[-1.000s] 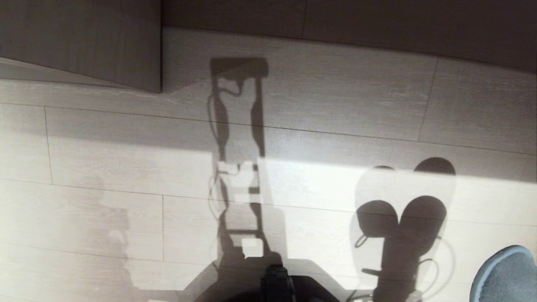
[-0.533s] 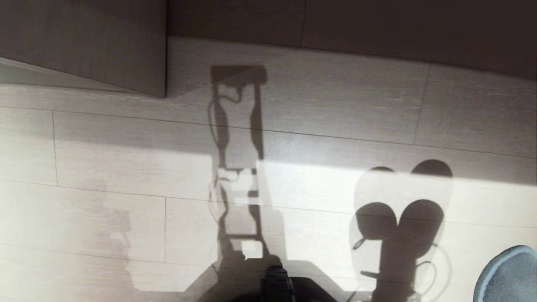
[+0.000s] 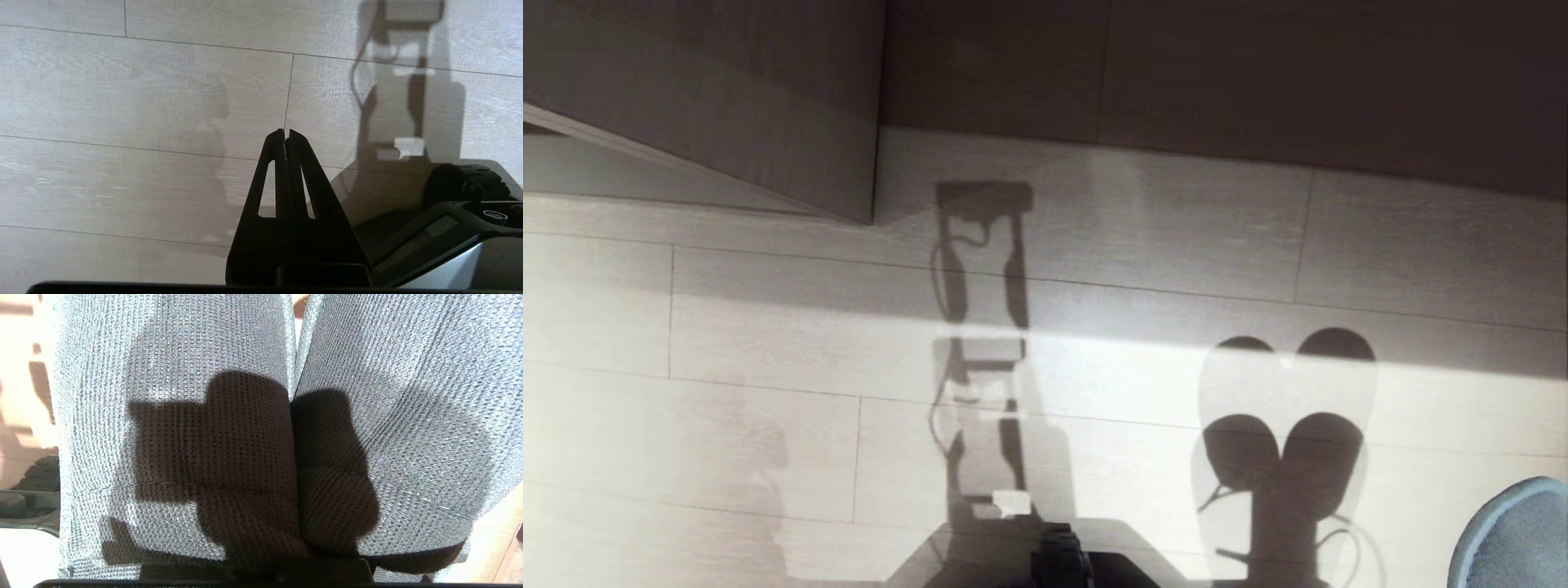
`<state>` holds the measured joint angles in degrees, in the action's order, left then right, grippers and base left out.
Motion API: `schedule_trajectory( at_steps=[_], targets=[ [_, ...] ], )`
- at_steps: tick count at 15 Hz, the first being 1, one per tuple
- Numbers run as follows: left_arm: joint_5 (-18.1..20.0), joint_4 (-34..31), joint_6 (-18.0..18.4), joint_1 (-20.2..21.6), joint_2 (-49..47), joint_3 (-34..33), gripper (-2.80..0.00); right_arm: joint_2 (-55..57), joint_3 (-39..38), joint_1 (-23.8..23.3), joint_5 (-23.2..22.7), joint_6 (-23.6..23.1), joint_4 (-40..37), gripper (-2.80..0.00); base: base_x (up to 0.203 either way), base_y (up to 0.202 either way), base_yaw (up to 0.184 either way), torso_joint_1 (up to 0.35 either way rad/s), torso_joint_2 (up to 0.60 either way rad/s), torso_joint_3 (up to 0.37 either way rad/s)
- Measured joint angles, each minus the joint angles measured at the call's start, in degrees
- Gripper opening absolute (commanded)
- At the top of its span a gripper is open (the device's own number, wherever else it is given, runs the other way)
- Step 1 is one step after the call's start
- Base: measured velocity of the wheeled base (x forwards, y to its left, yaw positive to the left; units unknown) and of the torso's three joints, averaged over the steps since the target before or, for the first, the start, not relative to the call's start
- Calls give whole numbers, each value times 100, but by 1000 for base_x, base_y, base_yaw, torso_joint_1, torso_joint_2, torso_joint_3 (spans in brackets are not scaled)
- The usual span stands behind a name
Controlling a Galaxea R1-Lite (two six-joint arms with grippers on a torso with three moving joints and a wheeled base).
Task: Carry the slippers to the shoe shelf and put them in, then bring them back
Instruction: Place the slippers into the shoe cabinet
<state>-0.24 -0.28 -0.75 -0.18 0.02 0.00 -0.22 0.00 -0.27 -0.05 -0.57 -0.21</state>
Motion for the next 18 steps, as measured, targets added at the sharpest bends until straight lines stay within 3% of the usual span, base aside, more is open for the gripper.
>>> schedule_trajectory(
  at_steps=[18],
  targets=[
    [2,-1,1,0,5,0,-280,6,0,0,-2,0,0,-280,0,0,0,1,3,201]
  ],
)
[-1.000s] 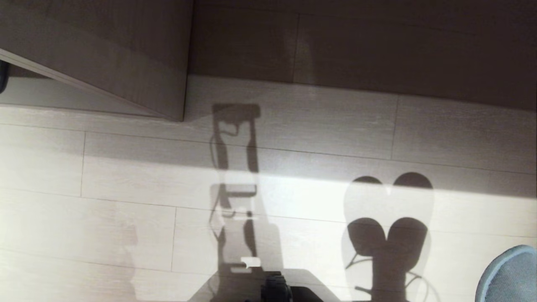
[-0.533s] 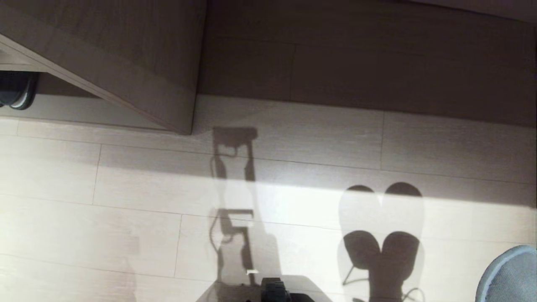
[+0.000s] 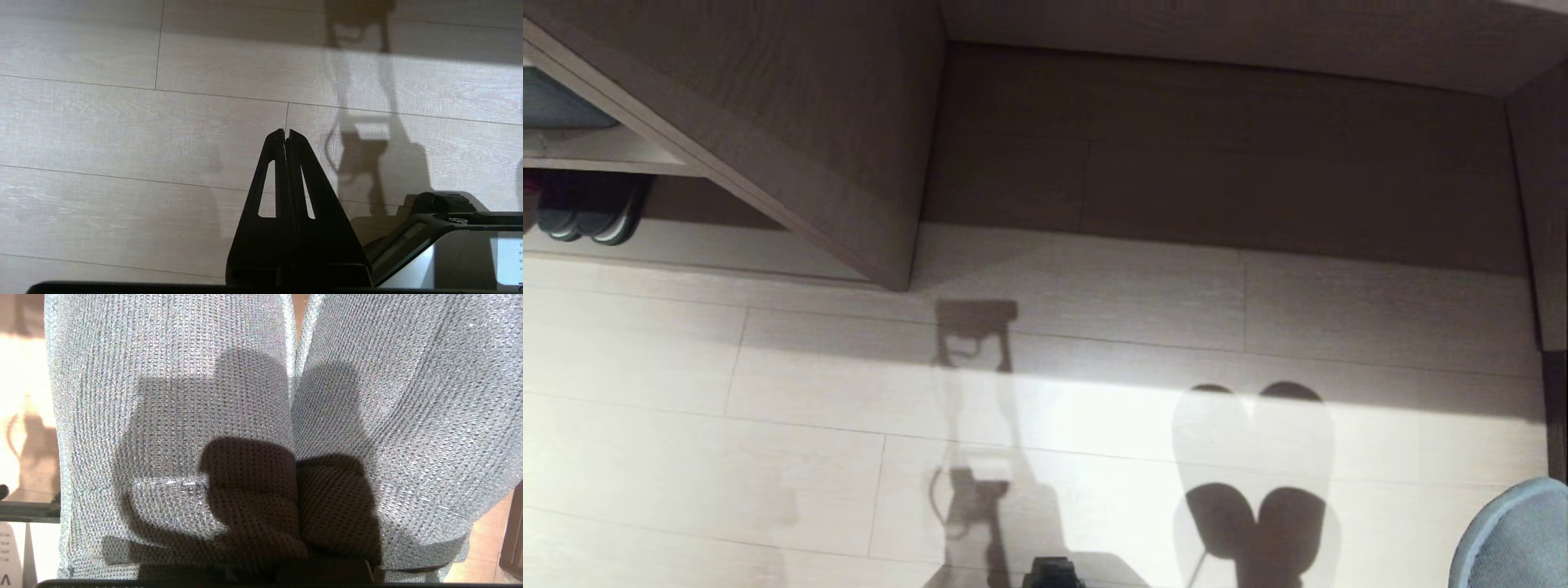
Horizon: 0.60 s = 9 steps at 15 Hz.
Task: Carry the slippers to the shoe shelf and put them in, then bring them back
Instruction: Place the slippers into the shoe cabinet
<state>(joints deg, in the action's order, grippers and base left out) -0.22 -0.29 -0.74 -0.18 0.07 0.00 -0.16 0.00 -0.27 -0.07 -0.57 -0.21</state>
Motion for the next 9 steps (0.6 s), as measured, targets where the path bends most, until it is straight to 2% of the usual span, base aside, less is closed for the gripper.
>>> schedule_trajectory(
  at_steps=[9],
  targets=[
    [-2,2,0,0,0,0,-280,5,0,0,0,-2,2,-280,0,0,0,2,2,201]
  ],
)
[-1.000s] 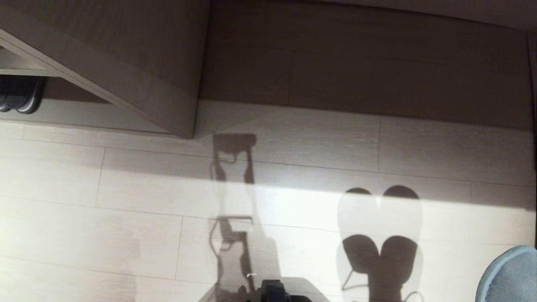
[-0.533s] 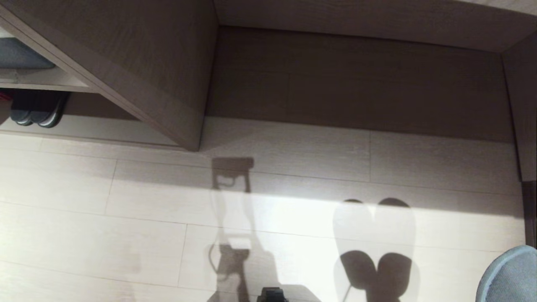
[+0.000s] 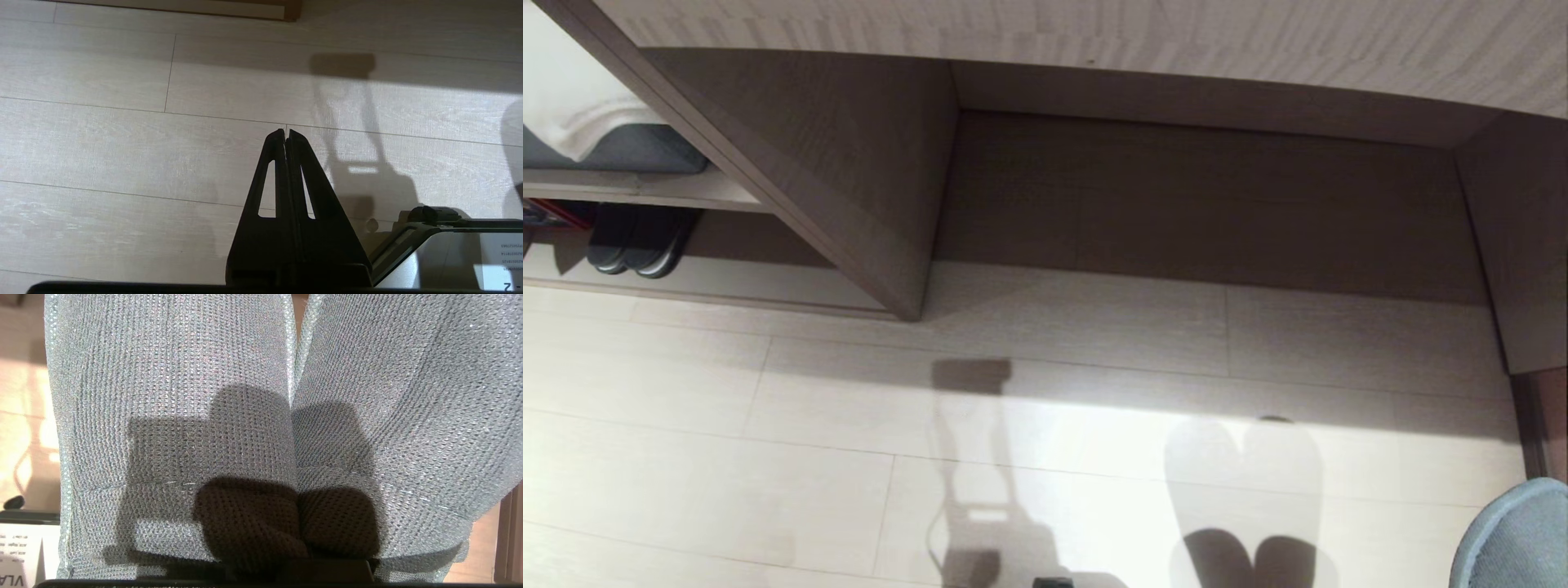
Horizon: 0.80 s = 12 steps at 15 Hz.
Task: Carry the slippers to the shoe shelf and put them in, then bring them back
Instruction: Place the slippers into the shoe cabinet
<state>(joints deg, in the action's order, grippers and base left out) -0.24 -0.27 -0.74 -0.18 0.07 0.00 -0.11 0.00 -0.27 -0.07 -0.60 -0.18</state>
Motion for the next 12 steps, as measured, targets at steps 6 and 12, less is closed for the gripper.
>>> schedule_trajectory(
  at_steps=[6,12],
  targets=[
    [0,-2,0,0,0,0,-280,0,0,0,0,0,2,-280,0,0,0,2,2,205],
    [0,0,0,0,0,0,-280,1,2,0,1,1,0,-280,0,0,0,2,2,199]
  ],
)
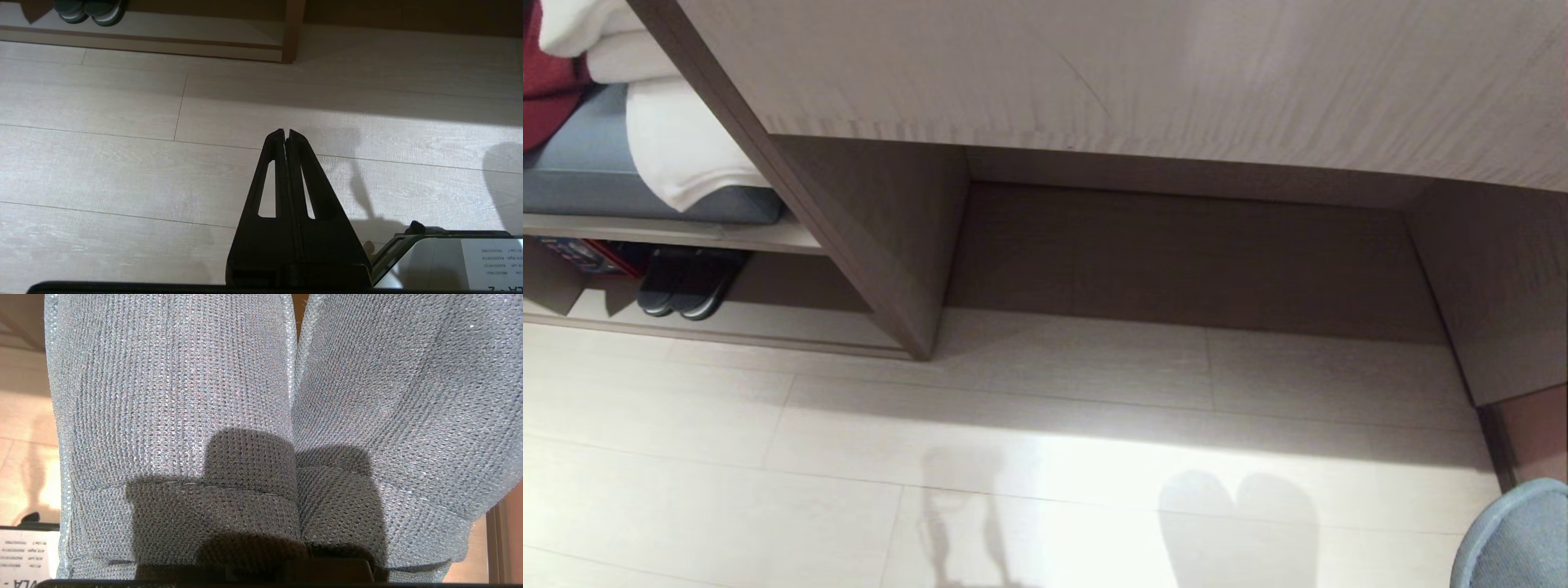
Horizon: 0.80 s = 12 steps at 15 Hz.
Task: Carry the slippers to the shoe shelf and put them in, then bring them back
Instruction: Place the slippers into the shoe cabinet
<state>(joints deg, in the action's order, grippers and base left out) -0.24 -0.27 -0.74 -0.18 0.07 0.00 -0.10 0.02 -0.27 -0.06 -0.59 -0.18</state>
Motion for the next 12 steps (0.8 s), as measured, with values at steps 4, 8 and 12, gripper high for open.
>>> schedule_trajectory(
  at_steps=[4,8,12],
  targets=[
    [0,0,0,0,0,0,-280,0,-2,0,1,-1,2,-280,0,0,0,3,2,199],
    [0,-2,-2,0,0,0,-280,2,-2,0,1,0,0,-280,0,0,0,1,-1,202],
    [0,-2,-1,0,0,0,-280,2,-2,0,-1,-1,0,-280,0,0,0,-2,2,198]
  ],
)
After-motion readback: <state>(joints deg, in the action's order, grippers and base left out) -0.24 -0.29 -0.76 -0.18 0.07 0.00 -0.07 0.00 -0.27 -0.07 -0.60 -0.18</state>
